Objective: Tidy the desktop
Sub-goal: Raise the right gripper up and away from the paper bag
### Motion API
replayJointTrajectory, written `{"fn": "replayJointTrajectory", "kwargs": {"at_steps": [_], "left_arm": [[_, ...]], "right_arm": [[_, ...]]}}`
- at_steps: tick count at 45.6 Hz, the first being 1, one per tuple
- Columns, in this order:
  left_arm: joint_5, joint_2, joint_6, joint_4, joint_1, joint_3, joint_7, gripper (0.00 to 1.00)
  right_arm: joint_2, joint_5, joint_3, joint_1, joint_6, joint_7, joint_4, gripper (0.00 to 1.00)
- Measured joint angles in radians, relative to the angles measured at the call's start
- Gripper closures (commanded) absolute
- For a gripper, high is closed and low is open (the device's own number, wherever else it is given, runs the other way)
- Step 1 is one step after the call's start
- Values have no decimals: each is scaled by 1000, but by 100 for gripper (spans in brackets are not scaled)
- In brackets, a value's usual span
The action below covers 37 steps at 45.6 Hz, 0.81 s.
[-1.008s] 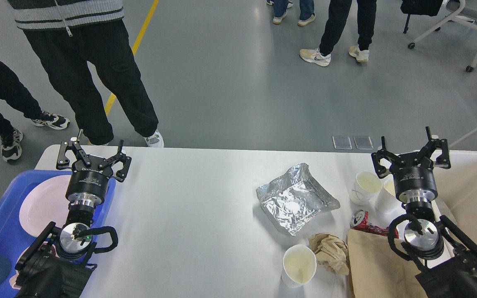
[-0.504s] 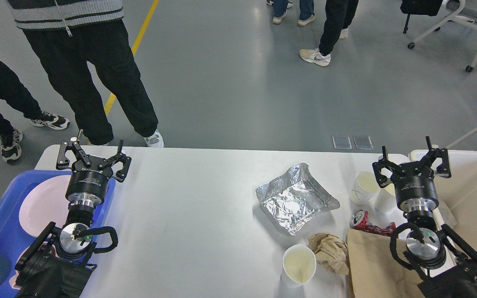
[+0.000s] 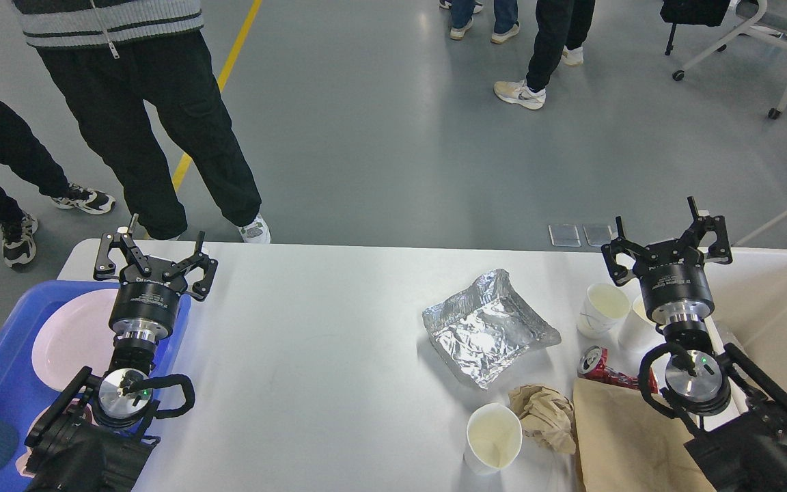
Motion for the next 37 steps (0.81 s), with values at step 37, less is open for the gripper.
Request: {"fn": "replayJointTrajectory", "kwargs": {"at_steps": [37], "left_arm": [[0, 0, 0, 0, 0, 0, 0, 4]], "right_arm": [[-353, 13, -1951, 1140, 82, 11, 20, 0]]}}
